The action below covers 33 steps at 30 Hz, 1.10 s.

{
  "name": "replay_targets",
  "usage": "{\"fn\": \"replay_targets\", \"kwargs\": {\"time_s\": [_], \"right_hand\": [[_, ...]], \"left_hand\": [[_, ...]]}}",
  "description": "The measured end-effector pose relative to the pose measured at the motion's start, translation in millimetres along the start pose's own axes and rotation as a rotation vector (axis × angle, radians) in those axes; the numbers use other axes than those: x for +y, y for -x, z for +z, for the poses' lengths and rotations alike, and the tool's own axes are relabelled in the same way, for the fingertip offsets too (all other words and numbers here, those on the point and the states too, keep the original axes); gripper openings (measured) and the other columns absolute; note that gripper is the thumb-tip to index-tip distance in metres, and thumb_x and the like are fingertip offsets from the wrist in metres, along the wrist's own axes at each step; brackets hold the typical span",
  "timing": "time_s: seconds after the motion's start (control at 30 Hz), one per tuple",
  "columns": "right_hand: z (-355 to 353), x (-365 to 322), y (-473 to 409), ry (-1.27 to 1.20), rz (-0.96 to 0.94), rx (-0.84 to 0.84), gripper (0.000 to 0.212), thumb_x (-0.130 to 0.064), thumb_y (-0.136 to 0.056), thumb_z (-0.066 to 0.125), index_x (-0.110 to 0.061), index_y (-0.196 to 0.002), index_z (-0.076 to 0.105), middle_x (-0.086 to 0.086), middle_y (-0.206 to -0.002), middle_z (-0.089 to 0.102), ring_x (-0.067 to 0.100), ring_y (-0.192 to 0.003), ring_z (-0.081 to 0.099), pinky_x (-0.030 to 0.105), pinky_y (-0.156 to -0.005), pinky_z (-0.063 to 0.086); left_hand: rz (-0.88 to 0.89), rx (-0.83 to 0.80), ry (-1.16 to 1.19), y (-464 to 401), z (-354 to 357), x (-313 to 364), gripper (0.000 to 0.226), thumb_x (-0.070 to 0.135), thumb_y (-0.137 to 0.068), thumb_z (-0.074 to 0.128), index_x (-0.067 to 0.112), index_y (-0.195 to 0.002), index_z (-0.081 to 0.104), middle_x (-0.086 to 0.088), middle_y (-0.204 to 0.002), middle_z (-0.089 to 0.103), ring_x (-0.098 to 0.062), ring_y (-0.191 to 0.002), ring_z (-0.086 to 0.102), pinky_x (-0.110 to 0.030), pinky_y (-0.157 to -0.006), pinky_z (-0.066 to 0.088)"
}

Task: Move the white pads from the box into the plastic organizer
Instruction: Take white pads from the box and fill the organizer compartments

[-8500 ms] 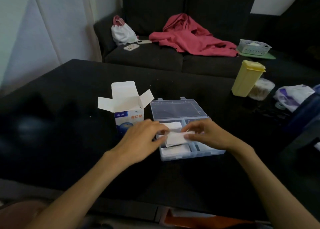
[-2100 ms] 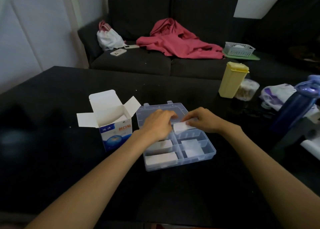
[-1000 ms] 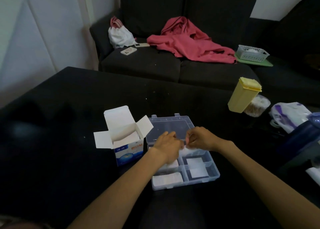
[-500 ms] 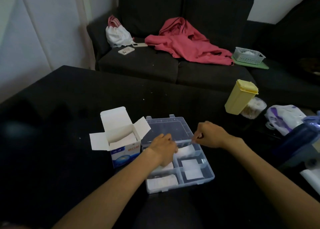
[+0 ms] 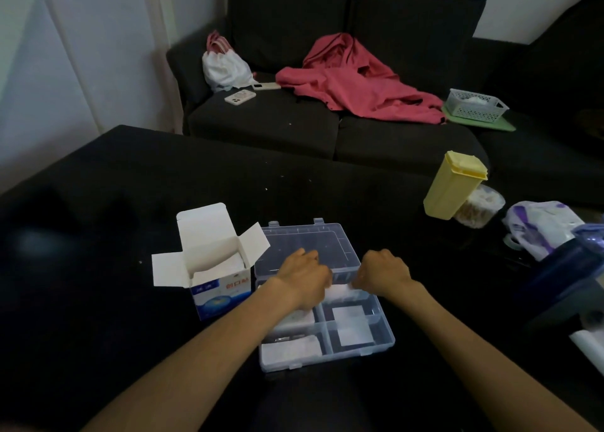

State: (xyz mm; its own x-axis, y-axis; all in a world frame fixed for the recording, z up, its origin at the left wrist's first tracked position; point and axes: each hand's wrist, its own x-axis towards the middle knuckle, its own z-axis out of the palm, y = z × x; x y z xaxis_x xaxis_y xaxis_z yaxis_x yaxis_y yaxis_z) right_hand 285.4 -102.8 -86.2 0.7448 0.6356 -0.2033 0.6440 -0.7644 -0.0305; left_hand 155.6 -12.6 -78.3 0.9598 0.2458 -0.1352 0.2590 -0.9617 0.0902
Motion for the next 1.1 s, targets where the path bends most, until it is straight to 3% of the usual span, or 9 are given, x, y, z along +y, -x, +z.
{"fn": "replay_targets", "kwargs": {"time_s": [0.1,0.27,0.37,0.53,0.63,0.73,0.83,0.97,1.1], "right_hand": [[-1.6,-0.4,-5.1,0.004,0.053,-0.080,0.032,-0.039,-0.079,0.069,-0.020,-0.068,0.046,0.000,-0.077,0.054,0.015,-0.082,0.060,0.028,-0.082,0.051],[-22.3,-0.7,-5.1,-0.054,0.082,-0.162,0.025,-0.038,-0.081,0.067,-0.017,-0.080,0.053,-0.001,-0.077,0.055,0.011,-0.071,0.056,0.022,-0.062,0.043],[-53.6,-5.8,3.7,-0.196,0.054,-0.166,0.022,-0.037,-0.084,0.064,-0.015,-0.083,0.063,0.002,-0.086,0.064,0.014,-0.079,0.061,0.026,-0.070,0.048],[-93.9,-41.8,42.1,-0.415,-0.270,0.008,0.014,-0.033,-0.088,0.059,-0.024,-0.095,0.067,-0.004,-0.094,0.067,0.008,-0.086,0.063,0.031,-0.082,0.054],[-93.6,-89.9,64.8,-0.442,-0.517,0.107,0.016,-0.031,-0.089,0.059,-0.026,-0.102,0.066,-0.010,-0.098,0.066,-0.001,-0.085,0.060,0.022,-0.080,0.051],[-80.5,-136.4,71.6,-0.384,-0.707,0.099,0.021,-0.025,-0.090,0.059,-0.022,-0.109,0.067,-0.007,-0.104,0.067,-0.001,-0.087,0.057,0.017,-0.079,0.048],[-62.8,-161.8,61.5,-0.255,-0.765,0.045,0.022,-0.021,-0.090,0.058,-0.018,-0.110,0.067,-0.001,-0.111,0.066,0.008,-0.097,0.059,0.023,-0.084,0.050],[-51.6,-171.1,48.6,-0.122,-0.709,0.063,0.021,-0.024,-0.089,0.059,-0.017,-0.107,0.069,0.004,-0.108,0.066,0.016,-0.094,0.060,0.027,-0.081,0.051],[-47.0,-166.4,43.8,0.041,-0.725,0.217,0.022,-0.030,-0.088,0.060,-0.021,-0.106,0.068,0.002,-0.108,0.062,0.015,-0.096,0.055,0.022,-0.077,0.042]], "left_hand": [[-0.006,0.003,0.053,0.3,1.1,-1.8,0.032,0.015,-0.096,0.046,0.021,-0.126,0.056,-0.008,-0.125,0.052,-0.025,-0.114,0.044,-0.034,-0.102,0.031],[-0.049,0.040,0.150,10.5,-9.1,-0.6,0.029,0.013,-0.095,0.047,0.022,-0.119,0.060,-0.008,-0.116,0.055,-0.025,-0.109,0.049,-0.033,-0.096,0.036],[-0.081,0.148,0.245,38.1,-30.4,-5.1,0.030,0.020,-0.095,0.048,0.028,-0.120,0.061,-0.002,-0.115,0.060,-0.019,-0.107,0.054,-0.030,-0.091,0.039],[-0.277,0.471,0.219,122.6,-56.8,-52.6,0.028,0.029,-0.094,0.050,0.035,-0.121,0.058,0.011,-0.122,0.059,-0.008,-0.110,0.051,-0.024,-0.091,0.038],[-0.450,0.508,0.158,158.6,-43.1,-87.4,0.027,0.032,-0.091,0.055,0.034,-0.117,0.061,0.013,-0.123,0.058,-0.008,-0.115,0.046,-0.026,-0.092,0.037],[-0.487,0.469,0.219,173.0,-21.5,-101.5,0.031,0.042,-0.090,0.056,0.034,-0.119,0.060,0.013,-0.130,0.053,-0.007,-0.119,0.044,-0.027,-0.092,0.040],[-0.489,0.484,0.303,174.2,-7.9,-97.5,0.045,0.056,-0.087,0.052,0.036,-0.126,0.053,0.015,-0.138,0.043,-0.007,-0.123,0.040,-0.026,-0.088,0.042],[-0.498,0.515,0.341,165.2,2.8,-97.0,0.036,0.052,-0.089,0.052,0.039,-0.123,0.053,0.017,-0.141,0.035,-0.004,-0.126,0.034,-0.022,-0.088,0.040],[-0.443,0.571,0.369,157.3,2.7,-113.6,0.021,0.042,-0.087,0.060,0.039,-0.108,0.065,0.016,-0.139,0.043,-0.004,-0.129,0.034,-0.024,-0.095,0.039]]}}
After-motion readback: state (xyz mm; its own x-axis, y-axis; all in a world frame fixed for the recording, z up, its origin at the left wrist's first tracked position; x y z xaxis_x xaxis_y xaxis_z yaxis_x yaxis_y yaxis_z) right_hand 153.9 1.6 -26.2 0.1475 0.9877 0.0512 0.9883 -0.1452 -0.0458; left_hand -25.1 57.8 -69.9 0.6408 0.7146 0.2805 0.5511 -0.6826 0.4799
